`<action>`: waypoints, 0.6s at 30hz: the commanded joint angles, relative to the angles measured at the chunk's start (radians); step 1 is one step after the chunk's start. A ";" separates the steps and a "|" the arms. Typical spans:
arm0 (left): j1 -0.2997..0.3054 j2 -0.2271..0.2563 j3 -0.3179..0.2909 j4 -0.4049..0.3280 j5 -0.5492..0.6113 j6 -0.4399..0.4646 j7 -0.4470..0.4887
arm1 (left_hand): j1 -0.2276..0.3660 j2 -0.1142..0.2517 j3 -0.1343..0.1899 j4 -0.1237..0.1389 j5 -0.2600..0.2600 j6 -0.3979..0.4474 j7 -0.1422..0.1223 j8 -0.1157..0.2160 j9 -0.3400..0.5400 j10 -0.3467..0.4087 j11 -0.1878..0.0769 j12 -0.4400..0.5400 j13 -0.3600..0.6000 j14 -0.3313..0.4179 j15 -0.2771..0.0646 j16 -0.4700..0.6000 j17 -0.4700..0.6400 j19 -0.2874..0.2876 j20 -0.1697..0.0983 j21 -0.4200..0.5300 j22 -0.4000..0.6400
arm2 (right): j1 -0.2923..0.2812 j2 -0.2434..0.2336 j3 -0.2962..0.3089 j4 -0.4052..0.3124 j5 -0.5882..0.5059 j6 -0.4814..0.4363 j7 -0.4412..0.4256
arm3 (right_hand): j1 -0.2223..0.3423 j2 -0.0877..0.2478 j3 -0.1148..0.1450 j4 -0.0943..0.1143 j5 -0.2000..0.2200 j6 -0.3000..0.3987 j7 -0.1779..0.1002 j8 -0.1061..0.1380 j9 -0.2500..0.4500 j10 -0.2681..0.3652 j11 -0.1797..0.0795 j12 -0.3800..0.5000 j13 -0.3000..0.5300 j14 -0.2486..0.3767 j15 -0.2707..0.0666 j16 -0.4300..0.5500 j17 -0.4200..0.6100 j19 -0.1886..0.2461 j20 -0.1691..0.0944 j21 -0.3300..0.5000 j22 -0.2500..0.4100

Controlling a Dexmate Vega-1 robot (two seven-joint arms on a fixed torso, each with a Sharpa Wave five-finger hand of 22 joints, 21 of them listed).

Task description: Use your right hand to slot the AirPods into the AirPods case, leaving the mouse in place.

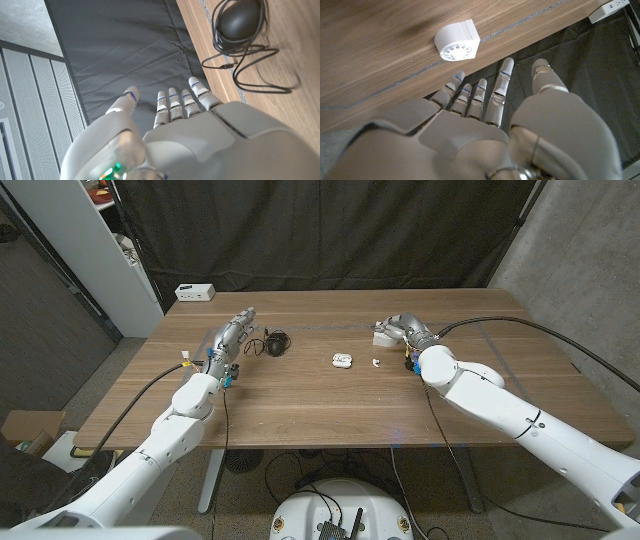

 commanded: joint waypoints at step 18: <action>-0.126 -0.036 0.044 0.185 0.025 -0.064 -0.092 | 0.020 0.007 0.001 -0.018 0.009 0.026 -0.001 0.006 0.003 0.018 0.000 0.010 0.007 -0.002 -0.005 0.007 0.002 -0.003 0.001 -0.001 0.003 | 0.148 0.160 -0.235 0.046 -0.110 -0.550 -0.026 | -0.036 -0.087 -0.061 0.024 0.016 0.051 0.017 0.061 0.057 0.023 0.003 -0.015 -0.010 0.037 -0.067 -0.005 0.005 -0.011 0.008 -0.010 0.003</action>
